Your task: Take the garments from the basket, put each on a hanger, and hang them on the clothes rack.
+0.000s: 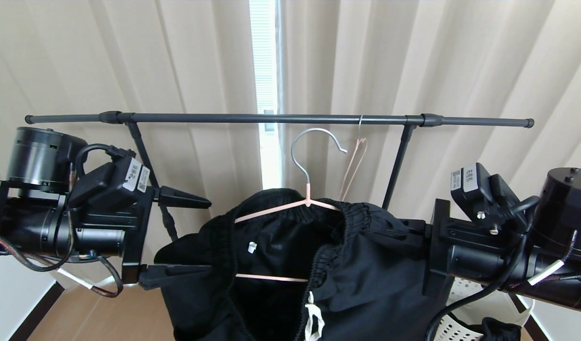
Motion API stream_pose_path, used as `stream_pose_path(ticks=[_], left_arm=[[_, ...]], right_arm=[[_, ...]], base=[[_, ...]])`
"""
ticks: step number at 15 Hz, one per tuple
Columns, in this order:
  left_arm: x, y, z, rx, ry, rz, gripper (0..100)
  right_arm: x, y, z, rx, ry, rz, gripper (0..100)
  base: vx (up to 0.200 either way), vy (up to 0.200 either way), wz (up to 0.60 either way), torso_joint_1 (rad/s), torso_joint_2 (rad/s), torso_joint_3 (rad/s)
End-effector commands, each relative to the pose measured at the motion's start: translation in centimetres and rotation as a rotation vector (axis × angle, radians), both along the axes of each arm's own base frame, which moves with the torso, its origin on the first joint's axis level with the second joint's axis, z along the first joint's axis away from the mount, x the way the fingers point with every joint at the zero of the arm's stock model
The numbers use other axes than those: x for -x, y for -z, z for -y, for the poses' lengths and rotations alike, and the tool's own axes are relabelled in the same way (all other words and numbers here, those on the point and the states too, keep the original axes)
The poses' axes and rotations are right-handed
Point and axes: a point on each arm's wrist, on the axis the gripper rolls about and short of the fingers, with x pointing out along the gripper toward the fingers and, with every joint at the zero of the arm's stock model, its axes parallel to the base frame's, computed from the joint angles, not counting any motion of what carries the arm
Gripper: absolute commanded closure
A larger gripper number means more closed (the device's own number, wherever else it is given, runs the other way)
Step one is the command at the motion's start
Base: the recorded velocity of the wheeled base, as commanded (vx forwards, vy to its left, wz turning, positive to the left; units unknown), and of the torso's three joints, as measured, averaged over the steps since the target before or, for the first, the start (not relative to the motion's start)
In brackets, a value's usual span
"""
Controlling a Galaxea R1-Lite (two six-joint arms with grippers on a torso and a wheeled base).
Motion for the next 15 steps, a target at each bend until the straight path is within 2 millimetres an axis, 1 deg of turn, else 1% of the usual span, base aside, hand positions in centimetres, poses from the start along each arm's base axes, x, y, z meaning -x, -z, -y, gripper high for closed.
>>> stream_pose_path(ticks=[1, 3, 4, 6, 7, 10, 12, 15], left_arm=[[-0.6, 0.5, 0.9, 0.003, 0.017, -0.046, 0], [-0.9, 0.2, 1.1, 0.006, 0.009, -0.052, 0], [-1.2, 0.4, 1.4, 0.010, 0.013, -0.071, 0], [-1.4, 0.5, 2.7, 0.010, 0.006, -0.132, 0], [-1.7, 0.6, 3.0, -0.005, -0.020, -0.143, 0], [-3.3, 1.1, 3.7, -0.014, -0.024, -0.152, 0], [-3.5, 1.3, 4.1, -0.016, -0.011, -0.158, 0], [-3.2, 1.4, 4.0, -0.019, -0.012, -0.163, 0]], right_arm=[[0.1, -0.1, 0.0, 0.001, -0.008, 0.009, 100], [0.1, -0.1, 0.0, -0.001, -0.019, 0.008, 100], [0.1, -0.1, 0.0, -0.001, -0.021, 0.008, 100], [0.0, 0.0, -0.1, 0.000, -0.027, 0.005, 100], [-0.1, 0.0, -0.2, -0.003, -0.045, 0.003, 100], [0.1, -0.3, -0.1, -0.013, -0.061, 0.009, 100], [0.3, -0.6, 0.0, -0.023, -0.061, 0.023, 100], [0.3, -0.6, 0.1, -0.026, -0.059, 0.025, 100]], base=[[0.000, 0.000, 0.00, 0.000, 0.00, 0.000], [0.000, 0.000, 0.00, 0.000, 0.00, 0.000], [0.000, 0.000, 0.00, 0.000, 0.00, 0.000], [0.000, 0.000, 0.00, 0.000, 0.00, 0.000], [0.000, 0.000, 0.00, 0.000, 0.00, 0.000], [0.000, 0.000, 0.00, 0.000, 0.00, 0.000], [0.000, 0.000, 0.00, 0.000, 0.00, 0.000], [0.000, 0.000, 0.00, 0.000, 0.00, 0.000]])
